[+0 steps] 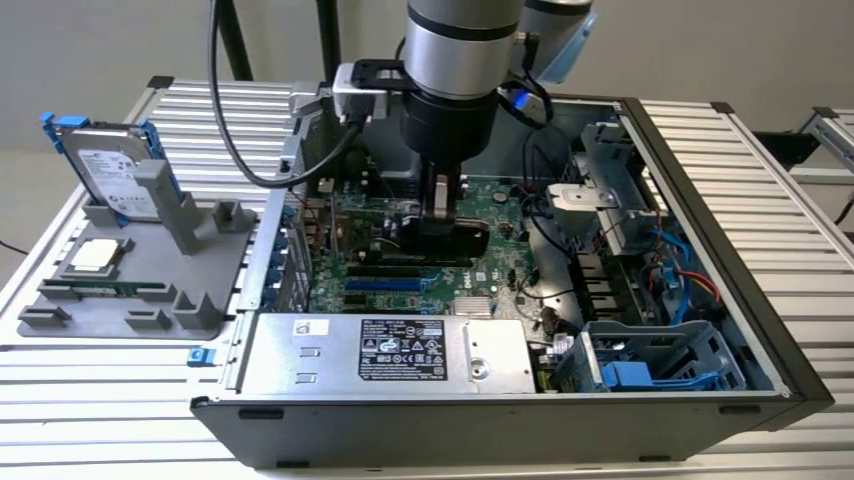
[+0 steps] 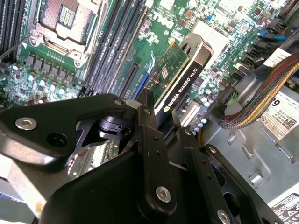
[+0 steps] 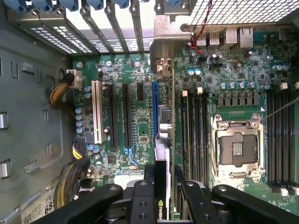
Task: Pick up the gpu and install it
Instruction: 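Insert the gpu into the slot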
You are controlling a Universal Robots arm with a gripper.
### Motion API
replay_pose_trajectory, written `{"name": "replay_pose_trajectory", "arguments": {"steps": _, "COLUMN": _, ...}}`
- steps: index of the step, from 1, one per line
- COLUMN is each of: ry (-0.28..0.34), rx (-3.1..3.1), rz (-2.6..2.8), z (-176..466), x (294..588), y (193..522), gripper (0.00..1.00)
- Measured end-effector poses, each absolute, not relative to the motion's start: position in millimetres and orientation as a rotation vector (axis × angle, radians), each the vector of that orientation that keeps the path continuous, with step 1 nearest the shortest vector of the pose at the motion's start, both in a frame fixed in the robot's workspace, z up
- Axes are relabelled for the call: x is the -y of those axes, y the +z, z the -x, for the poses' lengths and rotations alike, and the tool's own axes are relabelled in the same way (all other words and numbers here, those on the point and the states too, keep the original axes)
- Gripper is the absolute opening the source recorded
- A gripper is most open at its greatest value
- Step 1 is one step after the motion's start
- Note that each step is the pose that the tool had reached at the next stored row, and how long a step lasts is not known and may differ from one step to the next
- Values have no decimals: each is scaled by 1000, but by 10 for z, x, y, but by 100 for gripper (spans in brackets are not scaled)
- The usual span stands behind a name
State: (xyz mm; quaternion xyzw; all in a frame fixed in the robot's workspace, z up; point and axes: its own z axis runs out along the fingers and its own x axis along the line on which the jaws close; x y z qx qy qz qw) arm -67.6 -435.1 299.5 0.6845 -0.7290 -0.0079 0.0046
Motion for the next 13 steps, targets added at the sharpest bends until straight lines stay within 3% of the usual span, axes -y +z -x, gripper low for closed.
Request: {"name": "replay_pose_trajectory", "arguments": {"steps": 13, "ry": -18, "rx": 2281, "rz": -2141, "z": 682, "x": 4393, "y": 2926, "gripper": 0}}
